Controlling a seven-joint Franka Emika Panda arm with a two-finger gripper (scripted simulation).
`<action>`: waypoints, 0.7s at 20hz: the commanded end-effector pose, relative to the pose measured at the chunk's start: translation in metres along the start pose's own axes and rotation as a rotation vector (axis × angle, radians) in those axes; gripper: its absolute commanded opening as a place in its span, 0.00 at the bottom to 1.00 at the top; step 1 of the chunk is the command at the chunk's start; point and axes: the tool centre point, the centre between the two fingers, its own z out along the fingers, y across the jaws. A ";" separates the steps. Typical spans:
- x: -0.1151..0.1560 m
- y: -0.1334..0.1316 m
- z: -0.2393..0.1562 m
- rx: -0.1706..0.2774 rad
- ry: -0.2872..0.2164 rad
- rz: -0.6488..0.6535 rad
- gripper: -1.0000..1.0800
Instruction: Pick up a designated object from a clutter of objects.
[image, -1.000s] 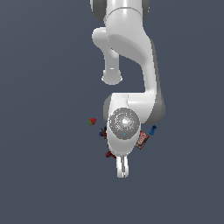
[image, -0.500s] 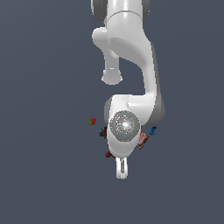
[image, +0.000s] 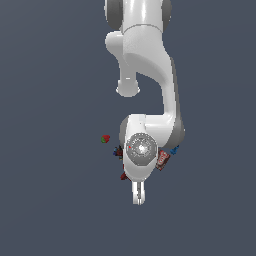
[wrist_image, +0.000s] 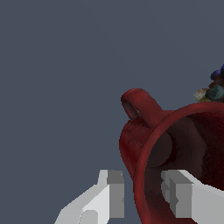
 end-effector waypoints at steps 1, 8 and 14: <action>0.000 0.000 0.001 0.002 0.000 0.000 0.00; 0.000 0.000 0.001 0.002 0.000 0.000 0.00; -0.001 0.000 -0.005 0.002 0.000 0.000 0.00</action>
